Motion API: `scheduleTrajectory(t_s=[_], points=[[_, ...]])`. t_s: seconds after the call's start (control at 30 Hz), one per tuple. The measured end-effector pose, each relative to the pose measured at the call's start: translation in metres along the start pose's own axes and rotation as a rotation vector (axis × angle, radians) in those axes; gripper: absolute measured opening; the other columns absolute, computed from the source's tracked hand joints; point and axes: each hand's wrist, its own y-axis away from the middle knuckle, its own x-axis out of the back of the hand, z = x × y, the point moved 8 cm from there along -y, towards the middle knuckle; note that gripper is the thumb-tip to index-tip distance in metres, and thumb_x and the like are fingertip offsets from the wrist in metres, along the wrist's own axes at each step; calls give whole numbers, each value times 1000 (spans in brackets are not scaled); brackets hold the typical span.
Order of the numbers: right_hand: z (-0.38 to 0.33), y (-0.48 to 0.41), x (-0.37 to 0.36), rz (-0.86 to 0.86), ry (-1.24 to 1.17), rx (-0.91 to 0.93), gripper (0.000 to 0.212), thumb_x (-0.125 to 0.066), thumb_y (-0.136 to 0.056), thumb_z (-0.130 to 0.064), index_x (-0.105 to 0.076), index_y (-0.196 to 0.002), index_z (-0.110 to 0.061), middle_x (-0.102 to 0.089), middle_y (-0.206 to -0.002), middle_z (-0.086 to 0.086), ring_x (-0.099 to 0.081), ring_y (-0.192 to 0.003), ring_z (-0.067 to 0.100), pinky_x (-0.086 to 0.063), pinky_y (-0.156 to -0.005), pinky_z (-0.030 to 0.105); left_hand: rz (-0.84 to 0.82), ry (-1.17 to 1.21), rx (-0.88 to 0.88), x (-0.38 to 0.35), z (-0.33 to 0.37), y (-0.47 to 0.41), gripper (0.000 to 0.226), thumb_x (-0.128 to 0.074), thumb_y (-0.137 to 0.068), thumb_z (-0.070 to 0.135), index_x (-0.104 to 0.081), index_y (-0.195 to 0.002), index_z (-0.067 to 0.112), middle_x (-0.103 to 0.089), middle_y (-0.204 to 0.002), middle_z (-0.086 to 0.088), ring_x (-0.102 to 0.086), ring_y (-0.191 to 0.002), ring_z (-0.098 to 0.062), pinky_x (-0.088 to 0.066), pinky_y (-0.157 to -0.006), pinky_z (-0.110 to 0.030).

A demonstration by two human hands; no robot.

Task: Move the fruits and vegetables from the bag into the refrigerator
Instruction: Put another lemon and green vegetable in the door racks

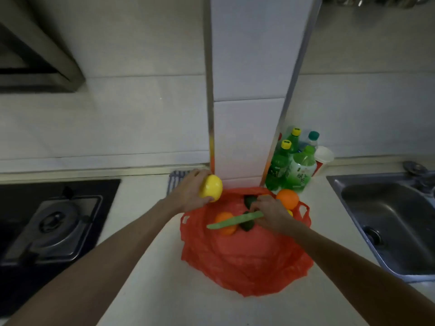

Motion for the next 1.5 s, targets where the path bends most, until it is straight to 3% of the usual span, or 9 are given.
scheduleTrajectory(t_s=[0.1,0.23,0.47,0.63,0.8,0.97,1.2,1.37,1.5], points=[[-29,-18,14,22,-39,76,19,-63,-76,-29,-64,-95,-26,-58,-100,1,-54,-103,25,-46,-83,41,57,31,75,32,-22,28,78,-72,-66,47,-43,-134,23,-48,-126,-8,-46,-119,-30,-39,-102,-39],[-87,-40,32,34,-72,202,19,-66,-78,-25,-66,-96,-19,-59,-98,6,-55,-97,25,-44,-80,36,171,16,174,82,-53,72,71,-78,-74,33,-42,-133,20,-48,-121,-10,-49,-112,-30,-41,-90,-34],[-203,-73,60,29,-37,414,18,-68,-77,-25,-65,-89,-11,-61,-94,8,-57,-92,24,-43,-75,32,346,-35,327,167,-101,173,70,-76,-77,38,-40,-134,20,-48,-124,-11,-49,-112,-32,-43,-93,-41],[-306,-83,80,51,-21,537,23,-71,-82,-26,-66,-102,-16,-49,-90,-3,-51,-87,15,-44,-76,32,451,-78,446,221,-133,274,72,-75,-75,42,-40,-133,21,-51,-125,-9,-51,-113,-28,-43,-96,-41],[-412,-68,88,97,-79,668,23,-74,-81,-29,-66,-100,-18,-46,-84,-9,-47,-80,12,-37,-67,28,524,-122,575,263,-164,390,74,-73,-71,49,-41,-133,23,-53,-124,-8,-52,-114,-27,-44,-97,-42],[-513,-39,95,102,-110,784,21,-73,-81,-28,-67,-98,-18,-51,-87,-7,-53,-81,15,-48,-71,33,555,-187,667,293,-177,501,72,-74,-74,47,-40,-133,24,-49,-128,-8,-51,-115,-28,-44,-94,-39],[-617,-3,103,131,-163,916,19,-75,-80,-29,-67,-94,-20,-54,-85,-8,-54,-79,12,-49,-70,33,595,-249,854,323,-188,650,70,-72,-77,46,-38,-133,22,-49,-122,-10,-52,-109,-31,-46,-88,-40],[-688,16,105,150,-175,997,17,-77,-79,-29,-69,-92,-22,-50,-79,-17,-52,-74,7,-48,-67,29,644,-284,956,335,-189,733,71,-73,-78,45,-37,-135,22,-48,-125,-8,-52,-108,-28,-42,-81,-32],[-735,29,109,160,-208,1047,20,-78,-78,-28,-70,-93,-20,-54,-82,-11,-55,-75,10,-51,-69,34,653,-265,1013,336,-190,779,71,-73,-78,45,-37,-135,22,-46,-127,-9,-52,-108,-28,-48,-87,-39]])
